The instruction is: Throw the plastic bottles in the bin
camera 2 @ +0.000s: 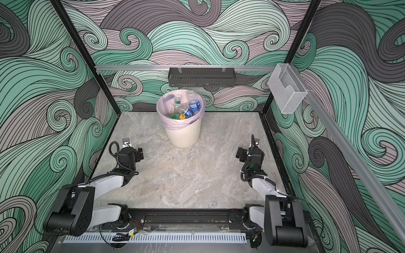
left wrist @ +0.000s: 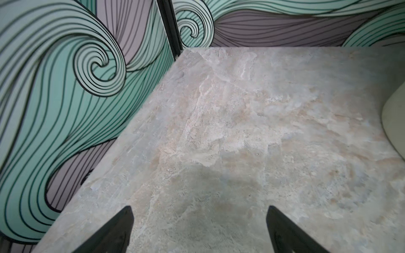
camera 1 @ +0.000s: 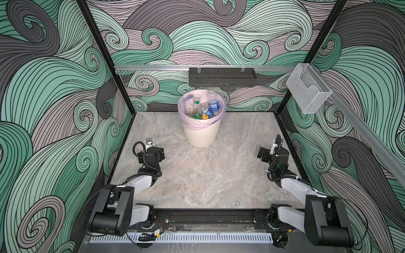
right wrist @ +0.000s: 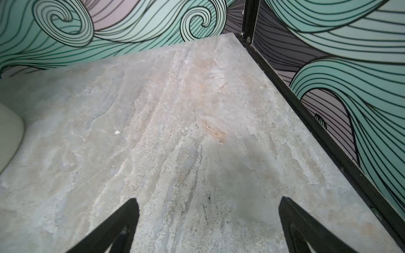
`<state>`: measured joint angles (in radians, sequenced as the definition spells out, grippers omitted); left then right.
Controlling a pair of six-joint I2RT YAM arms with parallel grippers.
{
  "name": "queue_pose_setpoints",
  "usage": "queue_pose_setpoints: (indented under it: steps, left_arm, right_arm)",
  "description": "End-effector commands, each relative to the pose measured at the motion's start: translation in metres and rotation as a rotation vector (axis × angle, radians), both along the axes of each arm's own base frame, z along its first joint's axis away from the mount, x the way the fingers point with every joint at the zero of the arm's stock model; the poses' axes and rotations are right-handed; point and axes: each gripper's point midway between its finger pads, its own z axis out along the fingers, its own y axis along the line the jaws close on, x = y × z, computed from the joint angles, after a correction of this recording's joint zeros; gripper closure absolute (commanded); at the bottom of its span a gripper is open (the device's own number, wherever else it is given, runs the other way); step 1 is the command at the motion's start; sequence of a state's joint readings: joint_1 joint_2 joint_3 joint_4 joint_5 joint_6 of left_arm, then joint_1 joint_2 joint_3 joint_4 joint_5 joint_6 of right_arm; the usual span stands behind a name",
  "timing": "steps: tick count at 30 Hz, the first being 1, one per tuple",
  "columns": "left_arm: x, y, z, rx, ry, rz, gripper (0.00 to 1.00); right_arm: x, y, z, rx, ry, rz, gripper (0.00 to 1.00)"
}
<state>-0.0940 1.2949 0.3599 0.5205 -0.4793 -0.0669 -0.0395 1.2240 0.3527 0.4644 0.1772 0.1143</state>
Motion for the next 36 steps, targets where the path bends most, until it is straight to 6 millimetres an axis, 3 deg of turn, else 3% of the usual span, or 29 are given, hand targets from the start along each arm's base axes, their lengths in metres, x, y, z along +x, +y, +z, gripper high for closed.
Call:
queue_pose_setpoints:
  steps: [1, 5, 11, 12, 14, 16, 18, 36]
  left_arm:
    - [0.025, -0.015, 0.025, -0.017, -0.115, -0.109, 0.04]
    - [0.041, -0.009, -0.007, -0.017, -0.098, -0.113, 0.03]
    - [0.048, 0.007, -0.012, -0.099, -0.054, -0.069, 0.01]
    - [0.047, 0.007, -0.011, -0.097, -0.064, -0.069, 0.01]
    - [0.046, 0.008, -0.013, -0.122, -0.029, -0.059, 0.01]
    - [0.047, 0.009, -0.012, -0.108, -0.046, -0.062, 0.01]
    - [0.046, 0.008, -0.013, -0.121, -0.032, -0.06, 0.01]
    - [0.046, 0.008, -0.013, -0.118, -0.035, -0.06, 0.01]
  right_arm:
    - [0.021, -0.005, 0.024, -0.008, -0.158, -0.02, 0.01]
    - [0.033, -0.002, 0.014, -0.033, -0.178, -0.004, 0.01]
    - [0.044, 0.024, 0.0, -0.066, -0.195, 0.133, 0.01]
    - [0.044, 0.024, -0.007, -0.054, -0.095, 0.133, 0.01]
    - [0.05, 0.028, -0.001, -0.084, -0.178, 0.139, 0.01]
    - [0.046, 0.027, -0.005, -0.073, -0.096, 0.135, 0.01]
    - [0.049, 0.028, -0.002, -0.089, -0.162, 0.139, 0.01]
    - [0.051, 0.038, -0.007, -0.09, -0.097, 0.192, 0.01]
